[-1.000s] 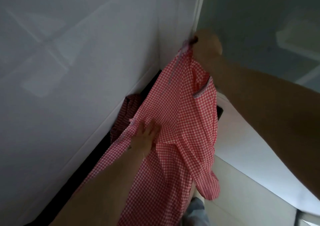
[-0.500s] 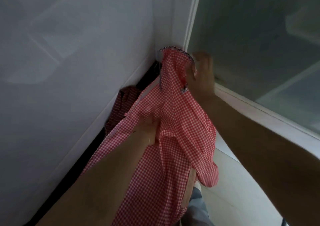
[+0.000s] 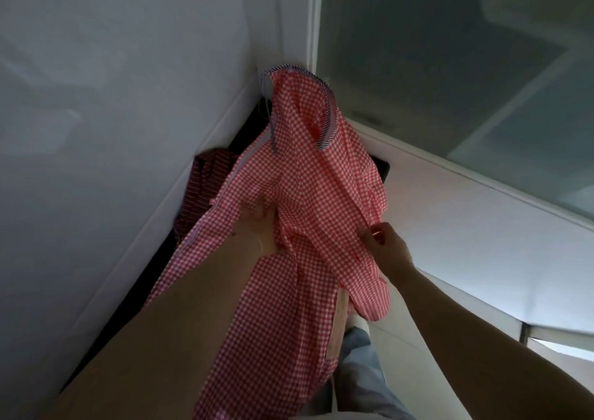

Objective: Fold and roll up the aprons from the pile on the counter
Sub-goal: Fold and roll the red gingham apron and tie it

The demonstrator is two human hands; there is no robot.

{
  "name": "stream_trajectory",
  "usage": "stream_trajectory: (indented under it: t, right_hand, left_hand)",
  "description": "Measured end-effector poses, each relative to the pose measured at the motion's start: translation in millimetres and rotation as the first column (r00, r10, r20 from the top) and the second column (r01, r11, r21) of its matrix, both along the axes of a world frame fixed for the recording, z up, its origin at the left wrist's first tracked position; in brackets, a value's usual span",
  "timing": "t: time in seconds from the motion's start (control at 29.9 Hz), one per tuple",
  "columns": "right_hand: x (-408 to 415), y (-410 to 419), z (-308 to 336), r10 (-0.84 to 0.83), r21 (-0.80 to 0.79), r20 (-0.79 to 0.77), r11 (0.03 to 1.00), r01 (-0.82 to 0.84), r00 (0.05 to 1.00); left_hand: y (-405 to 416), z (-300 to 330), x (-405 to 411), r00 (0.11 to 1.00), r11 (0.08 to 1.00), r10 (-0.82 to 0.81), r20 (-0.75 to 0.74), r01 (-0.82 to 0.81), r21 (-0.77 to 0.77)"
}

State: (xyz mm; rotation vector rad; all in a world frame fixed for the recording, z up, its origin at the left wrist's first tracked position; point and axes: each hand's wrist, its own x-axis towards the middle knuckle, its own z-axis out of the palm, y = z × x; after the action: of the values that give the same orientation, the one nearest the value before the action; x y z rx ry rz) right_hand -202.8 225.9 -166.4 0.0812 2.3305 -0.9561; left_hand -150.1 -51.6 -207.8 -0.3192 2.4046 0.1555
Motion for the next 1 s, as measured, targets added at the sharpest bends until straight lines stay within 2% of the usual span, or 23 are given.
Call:
stream_trajectory:
  t: [0.1,0.17,0.23,0.33,0.44,0.5,0.57,0.6,0.64,0.67,0.77,0.8,0.84,0.87,0.9,0.97,1.0]
  right_hand:
    - [6,18,-4,0.138,-0.009,0.212,0.990,-0.139,0.967]
    - [8,25,-3,0.190,0.048,0.267,0.976,-0.210,0.945]
    - [6,29,2,0.285,0.179,0.216,0.929,-0.325,0.934]
    - [2,22,27,0.448,0.406,0.094,0.798,-0.446,0.889]
    - [-4,4,62,0.543,0.430,0.094,0.734,-0.526,0.834]
    - [-4,-15,80,0.570,0.331,0.064,0.763,-0.556,0.819]
    - [7,-40,95,0.564,0.161,0.005,0.815,-0.557,0.826]
    - [12,-51,100,0.542,0.086,-0.021,0.838,-0.538,0.840]
    - [19,-62,102,0.507,0.015,-0.047,0.862,-0.507,0.860]
    - [26,-72,106,0.463,-0.049,-0.074,0.883,-0.467,0.883]
    - [38,-93,109,0.350,-0.234,-0.016,0.910,-0.343,0.937]
    - [43,-98,110,0.332,-0.306,0.049,0.903,-0.302,0.942]
    - [46,-99,108,0.308,-0.377,0.129,0.894,-0.241,0.942]
    - [50,-102,109,0.297,-0.449,0.224,0.877,-0.172,0.928]
    - [51,-102,105,0.287,-0.509,0.323,0.856,-0.090,0.902]
    - [54,-108,104,0.307,-0.557,0.416,0.830,-0.028,0.856]
    - [53,-108,104,0.311,-0.549,0.393,0.834,-0.050,0.865]
  left_hand:
    - [0,8,3,0.996,0.998,0.062,-0.061,-0.062,0.012]
    - [1,19,9,0.990,0.993,0.115,-0.083,-0.114,0.022]
    - [5,30,12,0.985,0.988,0.154,-0.073,-0.153,0.016]
    - [9,28,15,0.976,0.979,0.196,-0.094,-0.188,0.082]
    - [16,24,27,0.939,0.939,0.315,-0.136,-0.287,0.190]
    - [29,38,34,0.807,0.862,0.495,-0.321,-0.408,0.302]
    - [43,60,47,0.552,0.821,0.570,-0.609,-0.404,0.402]
    - [53,73,52,0.423,0.797,0.600,-0.679,-0.391,0.461]
    - [60,87,58,0.338,0.758,0.649,-0.682,-0.370,0.537]
    - [66,99,64,0.327,0.716,0.697,-0.638,-0.363,0.596]
    - [75,128,76,0.533,0.614,0.770,-0.352,-0.467,0.636]
    - [72,132,82,0.531,0.499,0.824,-0.200,-0.510,0.701]
    - [70,136,86,0.503,0.311,0.864,-0.006,-0.526,0.792]
    - [62,132,92,0.444,0.085,0.872,0.206,-0.553,0.829]
    - [59,132,96,0.416,-0.036,0.849,0.324,-0.567,0.823]
    - [48,119,107,0.432,0.020,0.849,0.304,-0.601,0.799]
    - [45,111,108,0.385,-0.010,0.871,0.305,-0.606,0.795]
